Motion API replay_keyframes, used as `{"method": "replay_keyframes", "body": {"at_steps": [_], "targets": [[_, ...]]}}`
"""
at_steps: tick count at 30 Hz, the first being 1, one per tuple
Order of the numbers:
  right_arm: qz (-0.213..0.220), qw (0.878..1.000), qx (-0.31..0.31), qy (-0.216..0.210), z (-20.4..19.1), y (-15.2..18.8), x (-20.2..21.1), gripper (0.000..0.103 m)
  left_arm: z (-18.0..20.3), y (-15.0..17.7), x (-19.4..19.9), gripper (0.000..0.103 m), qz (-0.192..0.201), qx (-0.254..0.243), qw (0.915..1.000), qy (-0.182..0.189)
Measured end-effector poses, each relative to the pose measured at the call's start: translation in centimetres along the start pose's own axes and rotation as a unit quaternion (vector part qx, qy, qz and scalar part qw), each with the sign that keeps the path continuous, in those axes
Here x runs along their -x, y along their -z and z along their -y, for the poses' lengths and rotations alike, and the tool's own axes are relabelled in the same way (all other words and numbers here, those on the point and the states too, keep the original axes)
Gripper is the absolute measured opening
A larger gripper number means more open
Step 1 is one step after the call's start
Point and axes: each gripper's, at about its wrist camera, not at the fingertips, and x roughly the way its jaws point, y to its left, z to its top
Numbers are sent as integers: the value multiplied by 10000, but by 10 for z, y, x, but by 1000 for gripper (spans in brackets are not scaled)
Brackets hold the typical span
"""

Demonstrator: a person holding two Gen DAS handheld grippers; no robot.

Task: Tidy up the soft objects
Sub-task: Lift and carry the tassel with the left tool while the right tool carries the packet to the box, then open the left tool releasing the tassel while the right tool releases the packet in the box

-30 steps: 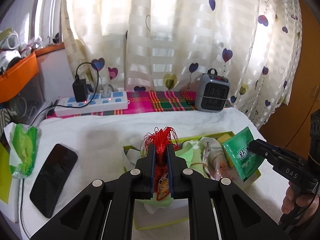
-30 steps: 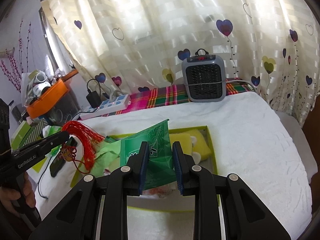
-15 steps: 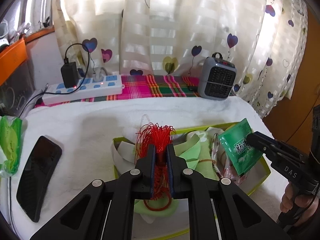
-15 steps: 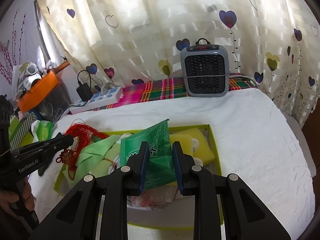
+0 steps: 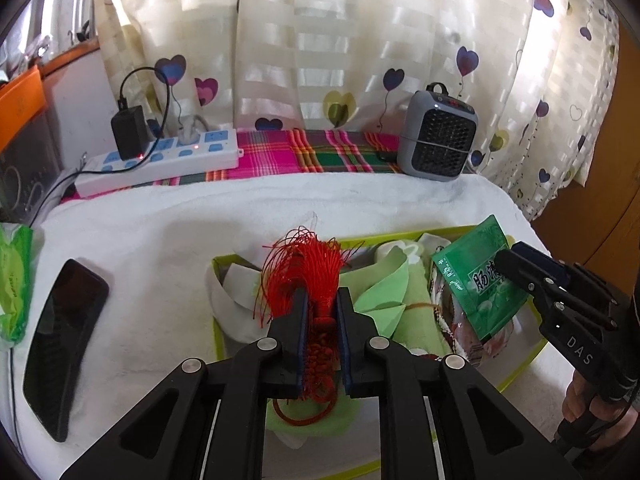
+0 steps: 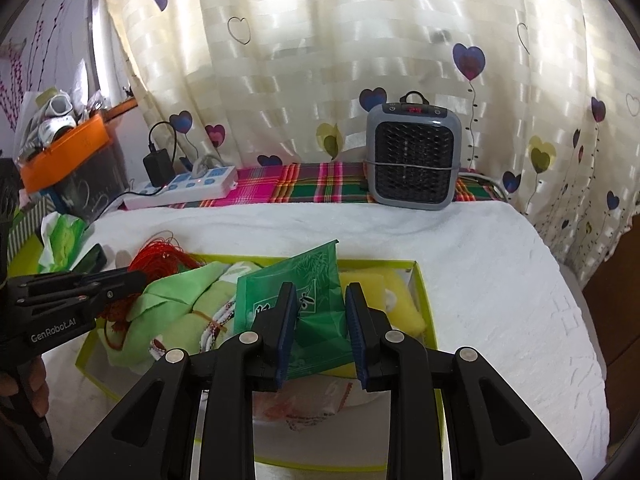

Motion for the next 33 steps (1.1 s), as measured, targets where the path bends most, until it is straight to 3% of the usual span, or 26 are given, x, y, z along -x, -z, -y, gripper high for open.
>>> {"method": "replay_keyframes", "body": {"at_steps": [7,19,33], "targets": [[3,9999,110,69,-4,1,-2,32,-1,4,-5,21,-84,7,10000,0],[34,9999,151,14,-8,2,-1,59,-2,5,-1,37,-56,36,9999,-124],[153,9999,0,18,-4,3,10,67,1,10,13,48,38,182,9997,-142]]}}
